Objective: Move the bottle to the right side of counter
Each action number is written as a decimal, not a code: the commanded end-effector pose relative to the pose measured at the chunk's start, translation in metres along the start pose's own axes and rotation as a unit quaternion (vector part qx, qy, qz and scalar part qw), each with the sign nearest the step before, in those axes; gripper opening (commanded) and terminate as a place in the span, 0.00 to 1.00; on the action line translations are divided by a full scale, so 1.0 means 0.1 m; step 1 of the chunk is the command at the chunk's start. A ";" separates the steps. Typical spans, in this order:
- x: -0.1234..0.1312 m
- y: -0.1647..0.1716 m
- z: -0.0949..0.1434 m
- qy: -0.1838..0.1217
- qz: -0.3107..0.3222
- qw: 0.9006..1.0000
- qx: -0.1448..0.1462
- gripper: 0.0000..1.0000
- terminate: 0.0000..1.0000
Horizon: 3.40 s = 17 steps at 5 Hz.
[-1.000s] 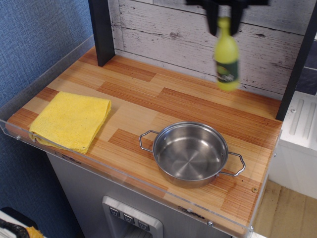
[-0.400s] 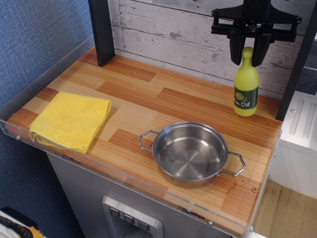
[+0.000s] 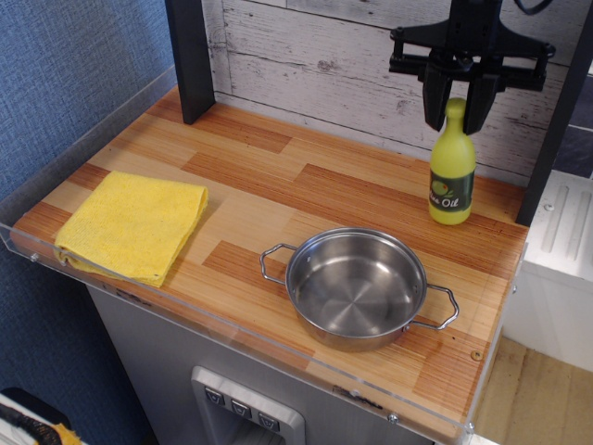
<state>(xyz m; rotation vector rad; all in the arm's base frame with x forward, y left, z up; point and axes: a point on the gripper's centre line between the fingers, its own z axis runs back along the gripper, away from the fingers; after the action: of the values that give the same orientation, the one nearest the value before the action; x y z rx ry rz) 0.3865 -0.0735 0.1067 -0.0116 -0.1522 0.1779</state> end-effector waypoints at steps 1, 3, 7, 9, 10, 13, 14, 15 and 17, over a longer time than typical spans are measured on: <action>-0.05 0.05 0.12 -0.024 0.001 1.000 -0.003 1.00 0.00; -0.05 0.06 0.20 -0.033 0.001 0.999 -0.005 1.00 0.00; 0.07 0.25 0.76 -0.065 0.071 0.995 -0.038 1.00 0.00; 0.09 0.85 0.89 -0.066 0.158 0.985 -0.022 1.00 0.00; 0.06 1.14 0.90 -0.057 0.174 0.983 -0.004 1.00 0.00; -0.56 2.12 0.62 -0.035 0.253 0.965 0.057 1.00 0.00; -0.84 2.49 0.34 -0.026 0.286 0.955 0.072 1.00 0.00; -0.94 2.75 0.05 0.006 0.319 0.944 0.089 1.00 0.00; -1.04 2.88 -0.20 0.006 0.329 0.940 0.094 1.00 0.00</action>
<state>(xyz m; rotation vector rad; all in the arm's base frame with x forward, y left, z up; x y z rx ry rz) 0.2499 0.1960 0.0482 0.1197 -0.0768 0.8618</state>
